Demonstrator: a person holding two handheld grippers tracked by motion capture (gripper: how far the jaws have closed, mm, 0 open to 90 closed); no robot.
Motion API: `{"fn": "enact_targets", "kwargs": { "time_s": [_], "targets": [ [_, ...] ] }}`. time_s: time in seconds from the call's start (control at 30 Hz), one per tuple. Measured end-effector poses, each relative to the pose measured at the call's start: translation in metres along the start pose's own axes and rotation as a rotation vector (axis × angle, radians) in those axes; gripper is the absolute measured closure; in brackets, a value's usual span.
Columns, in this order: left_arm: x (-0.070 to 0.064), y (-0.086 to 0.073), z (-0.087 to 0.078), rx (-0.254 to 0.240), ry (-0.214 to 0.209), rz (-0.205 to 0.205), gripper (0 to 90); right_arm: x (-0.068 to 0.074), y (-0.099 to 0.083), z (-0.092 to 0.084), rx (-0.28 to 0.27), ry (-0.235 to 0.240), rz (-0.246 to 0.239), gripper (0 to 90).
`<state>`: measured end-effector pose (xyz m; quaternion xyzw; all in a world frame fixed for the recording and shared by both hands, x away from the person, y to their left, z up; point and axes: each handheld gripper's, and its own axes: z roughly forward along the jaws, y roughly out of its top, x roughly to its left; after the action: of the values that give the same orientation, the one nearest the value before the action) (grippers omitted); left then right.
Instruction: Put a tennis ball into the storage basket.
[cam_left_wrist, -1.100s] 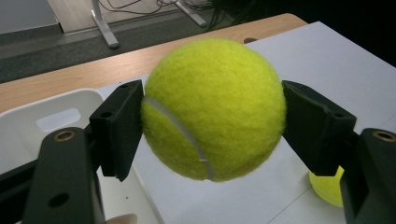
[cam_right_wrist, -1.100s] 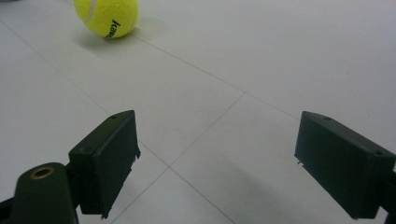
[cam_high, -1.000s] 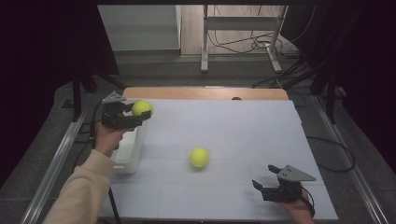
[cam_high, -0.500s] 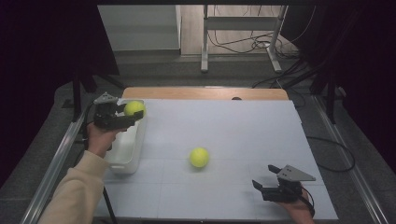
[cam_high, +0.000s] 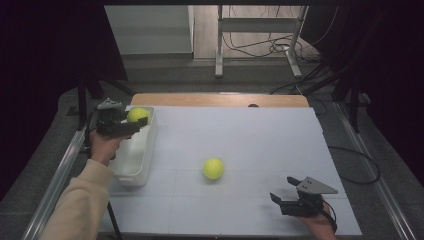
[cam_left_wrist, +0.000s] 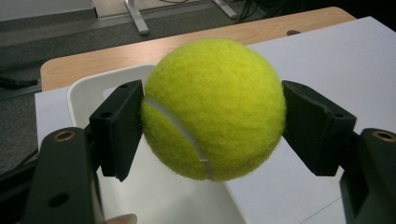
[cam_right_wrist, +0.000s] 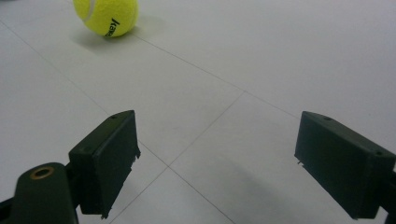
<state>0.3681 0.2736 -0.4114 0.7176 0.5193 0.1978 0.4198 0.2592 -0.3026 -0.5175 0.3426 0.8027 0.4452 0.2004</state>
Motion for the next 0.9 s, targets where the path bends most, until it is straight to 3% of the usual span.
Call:
{"fn": "enact_targets", "kwargs": {
  "time_s": [0.33, 0.53, 0.9],
  "targets": [
    [0.008, 0.003, 0.015, 0.031, 0.039, -0.014, 26.3, -0.001, 0.0, 0.001, -0.001, 0.002, 0.003, 13.9],
    [0.014, 0.006, 0.025, 0.047, 0.061, -0.044, 26.3, -0.001, 0.0, 0.0, -0.003, 0.006, 0.002, 13.8],
    [0.02, 0.009, 0.039, 0.089, 0.103, -0.048, 26.3, -0.001, 0.0, 0.0, -0.004, 0.007, 0.002, 13.8]
  ]
}}
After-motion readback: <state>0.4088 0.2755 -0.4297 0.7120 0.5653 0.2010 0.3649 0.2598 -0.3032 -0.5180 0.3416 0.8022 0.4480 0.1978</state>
